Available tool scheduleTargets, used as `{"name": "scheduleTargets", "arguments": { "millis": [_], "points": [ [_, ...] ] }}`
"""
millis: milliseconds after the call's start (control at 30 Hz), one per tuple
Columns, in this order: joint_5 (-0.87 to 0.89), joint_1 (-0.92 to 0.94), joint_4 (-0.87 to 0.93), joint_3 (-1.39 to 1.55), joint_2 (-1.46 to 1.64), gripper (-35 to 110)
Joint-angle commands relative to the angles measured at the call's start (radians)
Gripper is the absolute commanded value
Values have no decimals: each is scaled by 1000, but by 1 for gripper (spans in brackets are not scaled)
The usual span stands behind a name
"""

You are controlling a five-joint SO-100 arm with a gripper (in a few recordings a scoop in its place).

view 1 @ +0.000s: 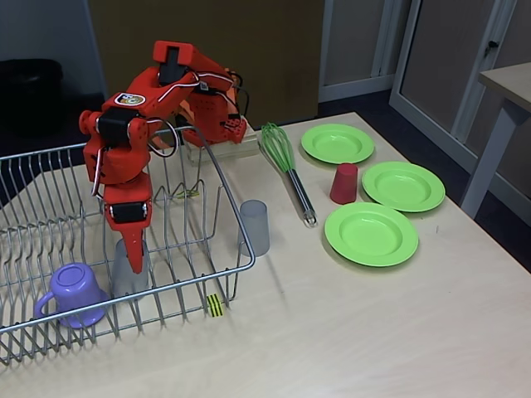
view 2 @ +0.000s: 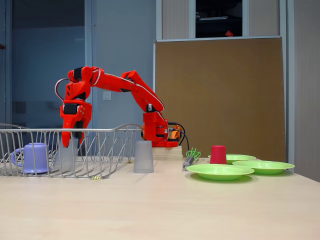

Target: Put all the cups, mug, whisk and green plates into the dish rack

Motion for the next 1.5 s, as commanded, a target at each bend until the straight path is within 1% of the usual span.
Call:
{"name": "scheduleTargets", "arguments": {
  "millis": [0,133,233,467,567,667,767,867,967,1100,1267,1467],
  "points": [
    [-26,38,34,-41,18,27],
    [-41,54,80,-61,12,38],
    [-52,61,95,-78,12,41],
    [-72,51,186,-195,92,41],
    [-74,28,207,-161,213,40],
    [-66,-34,213,-78,377,39],
    [-6,-135,195,78,571,38],
    [121,-276,163,288,735,37],
    [285,-437,146,439,792,37],
    [472,-581,83,612,792,38],
    [598,-658,25,788,793,42],
    [591,-661,-72,979,807,44]
  ]
}}
